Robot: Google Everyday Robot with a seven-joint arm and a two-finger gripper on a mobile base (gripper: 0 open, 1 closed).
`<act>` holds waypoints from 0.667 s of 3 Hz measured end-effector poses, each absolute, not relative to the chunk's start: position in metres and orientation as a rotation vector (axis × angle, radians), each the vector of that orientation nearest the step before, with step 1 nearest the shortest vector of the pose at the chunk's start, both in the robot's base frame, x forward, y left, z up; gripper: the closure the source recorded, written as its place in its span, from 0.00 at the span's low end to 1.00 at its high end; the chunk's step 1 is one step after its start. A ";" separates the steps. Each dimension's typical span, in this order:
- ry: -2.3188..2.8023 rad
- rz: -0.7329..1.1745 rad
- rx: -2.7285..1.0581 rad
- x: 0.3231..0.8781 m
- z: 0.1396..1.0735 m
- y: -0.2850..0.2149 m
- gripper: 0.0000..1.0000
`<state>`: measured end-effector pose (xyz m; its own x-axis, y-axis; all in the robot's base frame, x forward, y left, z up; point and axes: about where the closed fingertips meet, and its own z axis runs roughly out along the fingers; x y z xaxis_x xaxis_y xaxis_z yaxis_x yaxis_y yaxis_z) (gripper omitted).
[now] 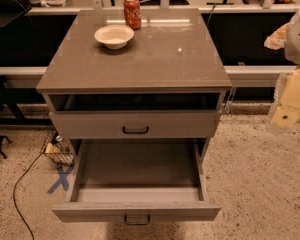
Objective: Close middle drawer
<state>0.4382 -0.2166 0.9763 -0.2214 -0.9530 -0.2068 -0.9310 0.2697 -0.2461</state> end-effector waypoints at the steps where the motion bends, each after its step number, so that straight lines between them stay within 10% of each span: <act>1: 2.231 -0.099 -1.724 0.438 0.976 -0.217 0.00; 2: 2.281 -0.028 -1.670 0.435 0.962 -0.223 0.00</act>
Offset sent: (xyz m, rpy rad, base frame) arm -0.0100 -0.0182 -0.0432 0.1151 0.1264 -0.1143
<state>0.4345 -0.2230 0.9620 -0.2702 -0.9329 -0.2379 -0.9268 0.3190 -0.1983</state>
